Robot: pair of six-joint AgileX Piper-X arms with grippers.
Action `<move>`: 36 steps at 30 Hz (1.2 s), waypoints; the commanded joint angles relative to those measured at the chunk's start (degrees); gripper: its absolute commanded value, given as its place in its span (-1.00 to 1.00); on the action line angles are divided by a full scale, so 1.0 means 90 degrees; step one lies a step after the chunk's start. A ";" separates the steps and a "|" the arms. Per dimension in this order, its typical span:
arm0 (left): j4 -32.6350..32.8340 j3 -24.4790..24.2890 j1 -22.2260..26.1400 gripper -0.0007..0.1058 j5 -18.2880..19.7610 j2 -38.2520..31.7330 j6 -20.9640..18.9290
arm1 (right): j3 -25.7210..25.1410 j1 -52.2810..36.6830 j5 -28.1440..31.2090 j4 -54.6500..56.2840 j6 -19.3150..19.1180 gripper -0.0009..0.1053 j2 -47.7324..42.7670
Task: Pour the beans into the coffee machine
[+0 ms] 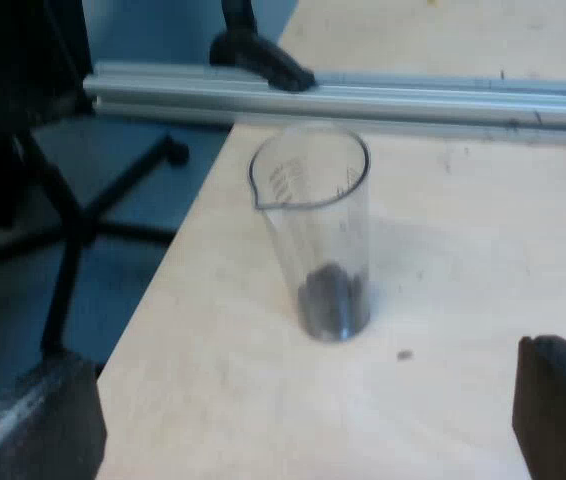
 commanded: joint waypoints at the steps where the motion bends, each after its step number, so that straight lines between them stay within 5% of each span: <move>1: -0.1074 0.0350 -0.0017 0.58 0.0033 0.0023 -0.0020 | -0.0053 0.0013 -0.0010 -0.0113 -0.0020 0.48 -0.0016; 6: -0.2636 0.1146 -0.0017 0.58 0.0057 0.0070 -0.0020 | -0.0053 0.0013 0.0271 -0.0176 -0.0020 0.48 -0.0016; 13: -0.3029 0.1147 -0.0017 0.58 0.0053 0.0525 -0.0020 | -0.0053 0.0013 0.0538 -0.0699 -0.0020 0.48 -0.0006; 36: -0.6198 0.1147 -0.0017 0.58 -0.0256 0.4684 -0.0036 | 0.0001 0.0013 0.0659 -0.0833 -0.0020 0.48 0.0159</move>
